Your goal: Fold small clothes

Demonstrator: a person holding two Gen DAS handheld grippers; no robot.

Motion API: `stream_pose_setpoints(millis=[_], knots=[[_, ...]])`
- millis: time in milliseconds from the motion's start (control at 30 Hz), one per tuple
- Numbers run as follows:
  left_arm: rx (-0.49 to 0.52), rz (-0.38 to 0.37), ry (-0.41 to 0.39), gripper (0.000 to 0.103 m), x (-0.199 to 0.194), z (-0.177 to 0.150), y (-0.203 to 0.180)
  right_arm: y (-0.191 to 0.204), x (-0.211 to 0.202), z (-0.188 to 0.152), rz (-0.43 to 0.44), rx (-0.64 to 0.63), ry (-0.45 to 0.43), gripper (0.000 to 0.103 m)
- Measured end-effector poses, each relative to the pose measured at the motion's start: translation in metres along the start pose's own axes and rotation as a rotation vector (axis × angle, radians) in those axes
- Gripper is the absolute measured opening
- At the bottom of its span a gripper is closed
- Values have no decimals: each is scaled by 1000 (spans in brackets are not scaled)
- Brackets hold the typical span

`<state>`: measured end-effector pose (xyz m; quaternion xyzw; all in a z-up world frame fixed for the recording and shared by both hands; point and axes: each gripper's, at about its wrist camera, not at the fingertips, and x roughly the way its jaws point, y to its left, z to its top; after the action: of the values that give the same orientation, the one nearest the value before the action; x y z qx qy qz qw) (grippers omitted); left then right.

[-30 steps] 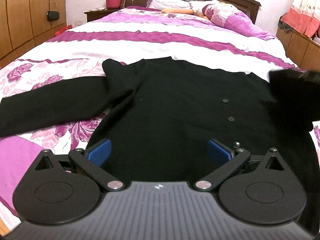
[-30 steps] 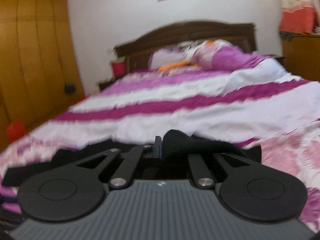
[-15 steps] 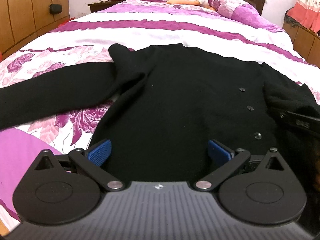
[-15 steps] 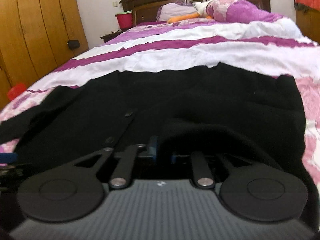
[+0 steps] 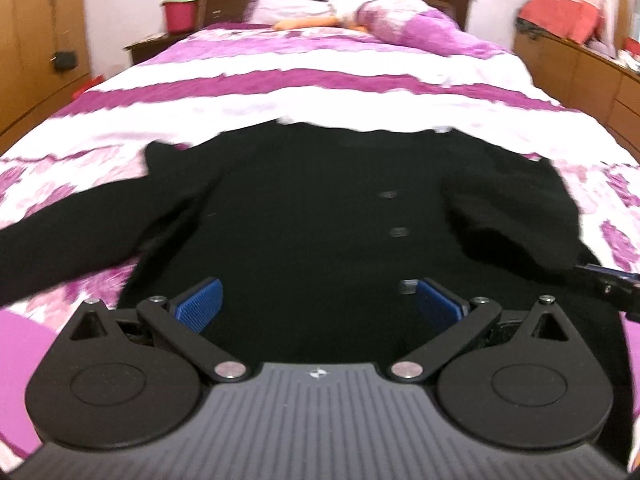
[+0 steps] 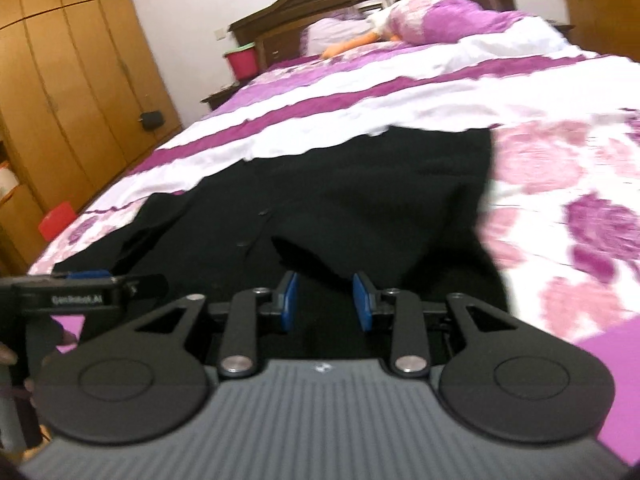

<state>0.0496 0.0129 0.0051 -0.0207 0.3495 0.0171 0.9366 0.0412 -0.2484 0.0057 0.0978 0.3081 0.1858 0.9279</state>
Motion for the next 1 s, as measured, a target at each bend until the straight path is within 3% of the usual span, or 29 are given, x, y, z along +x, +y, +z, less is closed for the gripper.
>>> stream_pose_setpoints(millis=[167, 500, 667, 800, 867, 933, 1000], knots=[[96, -70, -10, 103, 3, 8, -48, -23, -19, -11, -111, -11, -21, 34], [321, -202, -51, 103, 20, 7, -149, -69, -33, -22, -173, 63, -46, 34], [379, -256, -66, 76, 37, 7, -184, -76, -32, -30, -185, 80, -41, 34], [429, -225, -83, 73, 57, 5, -203, -79, -31, -38, -157, 99, -34, 34], [436, -201, -77, 45, 69, 6, -207, -77, -31, -41, -151, 87, -31, 35], [383, -229, -62, 25, 74, 9, -202, -74, -29, -43, -150, 69, -30, 35], [347, -248, -69, 19, 73, 12, -197, -73, -27, -44, -149, 60, -32, 35]])
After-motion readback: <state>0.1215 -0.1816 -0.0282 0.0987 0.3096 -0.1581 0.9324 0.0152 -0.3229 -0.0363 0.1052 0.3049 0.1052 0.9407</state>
